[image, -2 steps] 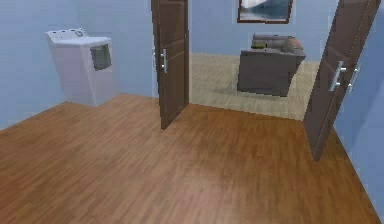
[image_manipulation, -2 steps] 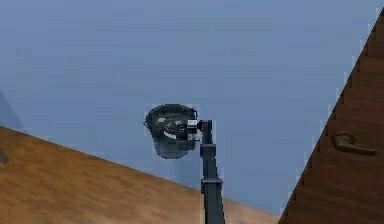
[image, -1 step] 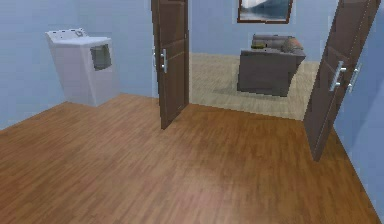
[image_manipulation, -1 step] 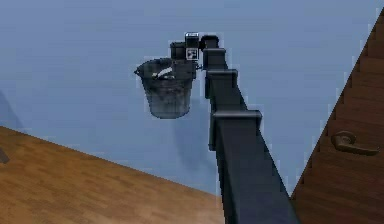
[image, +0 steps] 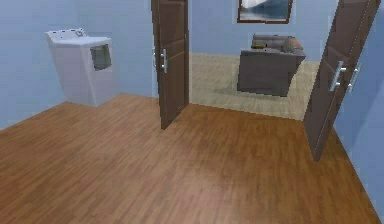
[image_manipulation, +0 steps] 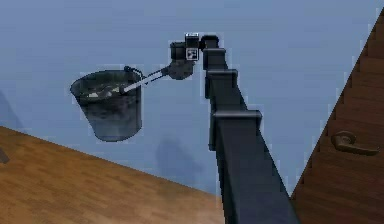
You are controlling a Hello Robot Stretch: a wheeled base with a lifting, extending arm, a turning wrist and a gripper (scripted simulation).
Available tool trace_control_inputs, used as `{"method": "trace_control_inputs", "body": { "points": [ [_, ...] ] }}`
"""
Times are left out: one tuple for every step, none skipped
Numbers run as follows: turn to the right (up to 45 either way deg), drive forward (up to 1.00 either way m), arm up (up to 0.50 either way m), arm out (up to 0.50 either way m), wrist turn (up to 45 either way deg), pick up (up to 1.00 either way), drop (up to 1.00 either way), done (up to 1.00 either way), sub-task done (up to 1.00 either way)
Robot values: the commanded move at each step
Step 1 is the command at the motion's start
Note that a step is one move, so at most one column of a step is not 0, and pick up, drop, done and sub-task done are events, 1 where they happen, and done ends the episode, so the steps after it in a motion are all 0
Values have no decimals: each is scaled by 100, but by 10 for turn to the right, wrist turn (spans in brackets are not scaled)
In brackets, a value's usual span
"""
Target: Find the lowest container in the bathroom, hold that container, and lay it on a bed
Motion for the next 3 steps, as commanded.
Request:
{"method": "trace_control_inputs", "body": {
  "points": [
    [0,0,0,0,-450,0,0,0,0],
    [0,0,0,0,-270,0,0,0,0],
    [0,0,0,-42,0,0,0,0,0]
  ]
}}
